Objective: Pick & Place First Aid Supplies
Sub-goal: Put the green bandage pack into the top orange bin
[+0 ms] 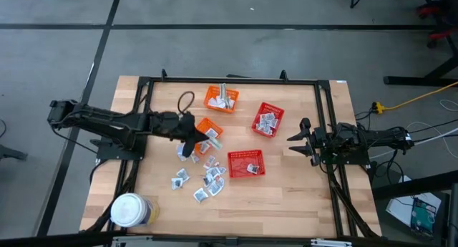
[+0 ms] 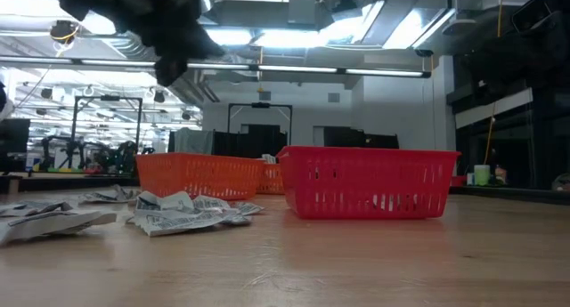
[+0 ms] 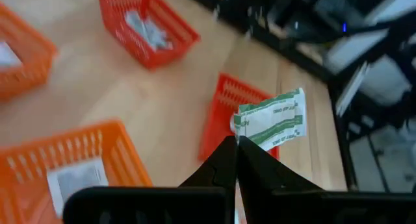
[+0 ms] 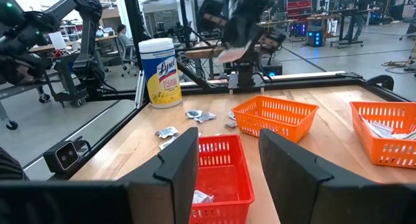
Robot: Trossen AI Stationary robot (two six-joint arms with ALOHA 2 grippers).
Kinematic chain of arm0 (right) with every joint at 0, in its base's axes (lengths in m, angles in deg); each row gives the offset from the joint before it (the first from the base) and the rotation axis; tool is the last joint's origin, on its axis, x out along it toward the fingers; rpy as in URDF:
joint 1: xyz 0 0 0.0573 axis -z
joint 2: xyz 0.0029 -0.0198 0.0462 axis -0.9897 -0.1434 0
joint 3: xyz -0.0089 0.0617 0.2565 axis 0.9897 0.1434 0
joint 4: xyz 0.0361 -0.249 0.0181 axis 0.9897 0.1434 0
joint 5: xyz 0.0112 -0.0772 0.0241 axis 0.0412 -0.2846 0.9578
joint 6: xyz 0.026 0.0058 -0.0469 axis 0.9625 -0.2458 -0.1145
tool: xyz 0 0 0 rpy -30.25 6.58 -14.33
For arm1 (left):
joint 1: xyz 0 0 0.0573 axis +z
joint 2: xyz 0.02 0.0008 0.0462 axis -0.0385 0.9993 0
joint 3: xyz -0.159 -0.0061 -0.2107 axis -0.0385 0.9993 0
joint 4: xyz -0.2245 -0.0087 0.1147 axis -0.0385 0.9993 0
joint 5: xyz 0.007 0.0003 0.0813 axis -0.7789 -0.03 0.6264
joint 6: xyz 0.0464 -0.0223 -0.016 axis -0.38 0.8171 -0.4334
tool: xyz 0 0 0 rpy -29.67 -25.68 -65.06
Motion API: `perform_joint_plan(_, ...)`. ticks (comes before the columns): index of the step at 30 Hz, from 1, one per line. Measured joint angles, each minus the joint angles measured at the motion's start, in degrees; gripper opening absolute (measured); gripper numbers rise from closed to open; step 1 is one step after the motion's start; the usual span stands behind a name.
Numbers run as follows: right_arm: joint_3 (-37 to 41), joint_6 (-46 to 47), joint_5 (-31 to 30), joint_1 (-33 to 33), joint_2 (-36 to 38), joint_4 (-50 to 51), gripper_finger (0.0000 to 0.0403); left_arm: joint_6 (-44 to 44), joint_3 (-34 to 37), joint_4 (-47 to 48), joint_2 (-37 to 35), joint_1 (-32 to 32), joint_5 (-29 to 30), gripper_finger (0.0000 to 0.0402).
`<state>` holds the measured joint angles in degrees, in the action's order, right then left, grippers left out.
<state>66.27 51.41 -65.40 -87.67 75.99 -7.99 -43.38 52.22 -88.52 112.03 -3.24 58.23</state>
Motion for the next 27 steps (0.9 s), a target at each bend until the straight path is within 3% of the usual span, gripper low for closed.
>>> perform_joint_plan(11,0.0,0.0,0.0,0.0,0.0,0.0,0.0163,-2.5,0.0,-10.0,-0.1,7.2,-0.4,0.0003)
perform_joint_plan(21,0.0,0.0,0.0,0.0,0.0,0.0,0.0163,-8.7,-3.5,-9.1,-0.1,15.7,1.7,0.0002)
perform_joint_plan(27,0.0,0.0,0.0,0.0,0.0,0.0,0.0163,-12.6,-7.8,-2.4,1.4,21.0,2.0,0.0002)
